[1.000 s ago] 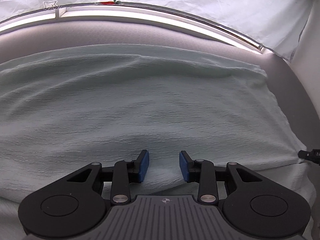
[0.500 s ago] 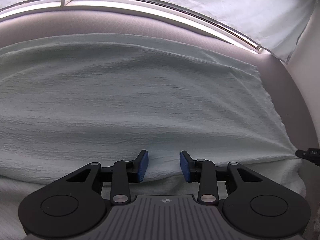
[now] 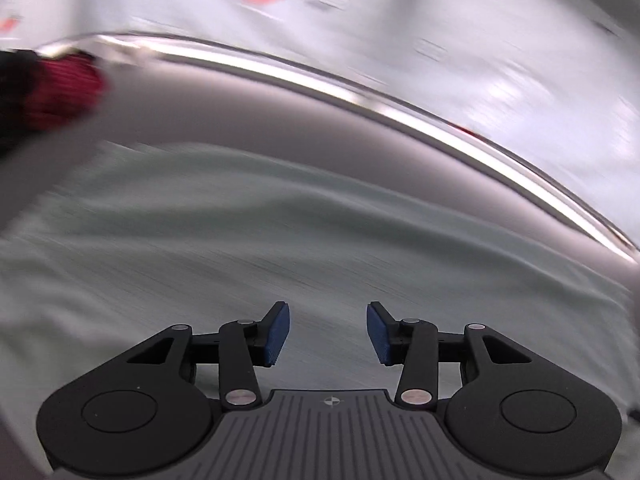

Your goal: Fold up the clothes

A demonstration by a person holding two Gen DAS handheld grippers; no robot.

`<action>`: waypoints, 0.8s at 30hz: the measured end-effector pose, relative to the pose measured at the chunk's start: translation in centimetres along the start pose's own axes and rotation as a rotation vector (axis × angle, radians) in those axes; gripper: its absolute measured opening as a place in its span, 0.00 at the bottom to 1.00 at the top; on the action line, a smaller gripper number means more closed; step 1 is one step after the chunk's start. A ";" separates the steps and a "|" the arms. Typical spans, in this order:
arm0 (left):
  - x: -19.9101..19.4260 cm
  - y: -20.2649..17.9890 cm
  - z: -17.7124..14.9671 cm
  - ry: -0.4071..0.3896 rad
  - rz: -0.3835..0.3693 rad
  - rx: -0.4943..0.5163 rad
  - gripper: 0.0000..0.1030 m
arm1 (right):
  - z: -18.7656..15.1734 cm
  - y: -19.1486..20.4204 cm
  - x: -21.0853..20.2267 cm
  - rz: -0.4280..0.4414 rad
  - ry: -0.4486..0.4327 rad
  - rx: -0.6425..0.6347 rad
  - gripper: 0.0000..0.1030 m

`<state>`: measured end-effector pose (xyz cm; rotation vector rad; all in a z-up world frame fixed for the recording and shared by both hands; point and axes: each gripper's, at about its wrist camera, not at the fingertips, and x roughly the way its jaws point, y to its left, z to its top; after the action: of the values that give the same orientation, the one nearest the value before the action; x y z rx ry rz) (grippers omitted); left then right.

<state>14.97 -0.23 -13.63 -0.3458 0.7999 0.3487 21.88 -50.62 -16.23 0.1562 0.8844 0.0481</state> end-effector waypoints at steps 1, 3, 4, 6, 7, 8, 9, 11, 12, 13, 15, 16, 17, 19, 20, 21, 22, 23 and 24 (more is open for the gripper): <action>0.1 1.8 0.9 -0.015 0.027 0.005 0.47 | -0.6 3.3 0.4 0.026 0.015 -0.048 0.49; 0.5 5.2 2.4 -0.027 0.057 0.008 0.47 | -1.8 9.1 0.8 0.080 0.021 -0.109 0.49; 0.7 7.1 3.1 -0.025 0.061 -0.001 0.47 | -2.2 11.1 0.9 0.110 0.029 -0.121 0.49; 1.0 9.7 3.8 -0.010 0.039 -0.003 0.47 | -3.9 19.0 1.1 0.182 0.046 -0.172 0.49; 1.1 11.0 4.1 0.000 0.021 0.006 0.47 | -4.6 22.5 1.0 0.191 0.043 -0.209 0.49; 1.2 12.2 4.4 0.009 0.003 0.015 0.47 | -5.1 24.3 0.8 0.187 0.043 -0.233 0.49; 1.2 13.4 4.6 0.025 -0.019 0.036 0.47 | -5.5 26.3 0.7 0.175 0.042 -0.249 0.49; 1.1 15.0 4.7 0.066 -0.055 0.074 0.47 | -6.7 31.4 0.5 0.152 0.045 -0.260 0.49; 1.3 15.8 4.8 0.079 -0.074 0.099 0.47 | -7.2 33.7 0.3 0.153 0.054 -0.239 0.49; 1.5 16.5 4.8 0.093 -0.091 0.121 0.47 | -7.7 36.0 0.2 0.154 0.063 -0.217 0.49; 2.5 18.1 5.1 0.123 -0.107 0.169 0.47 | -8.4 39.3 0.2 0.132 0.080 -0.199 0.49; 2.9 18.5 5.4 0.128 -0.105 0.178 0.47 | -8.7 40.6 -0.1 0.123 0.081 -0.195 0.49; 3.4 19.0 5.7 0.133 -0.102 0.183 0.47 | -8.9 41.6 -0.3 0.124 0.079 -0.189 0.49; 4.0 20.2 6.0 0.137 -0.109 0.172 0.48 | -9.3 43.3 -1.0 0.125 0.086 -0.173 0.49; 4.2 20.7 6.2 0.134 -0.113 0.165 0.49 | -9.5 43.9 -1.1 0.124 0.091 -0.168 0.49; 4.4 21.1 6.4 0.128 -0.113 0.164 0.50 | -9.6 44.5 -1.1 0.123 0.097 -0.165 0.49; 4.5 21.4 6.6 0.123 -0.111 0.165 0.51 | -9.7 45.0 -1.1 0.122 0.104 -0.162 0.49; 4.8 21.8 6.9 0.116 -0.101 0.168 0.51 | -9.9 45.4 -0.7 0.123 0.111 -0.160 0.49; 5.1 22.2 7.2 0.118 -0.093 0.165 0.51 | -10.1 45.6 -0.2 0.127 0.117 -0.158 0.49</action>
<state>13.34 23.44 -16.45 -0.2495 0.9185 0.1754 14.96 -4.43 -15.26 0.0621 0.9821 0.2471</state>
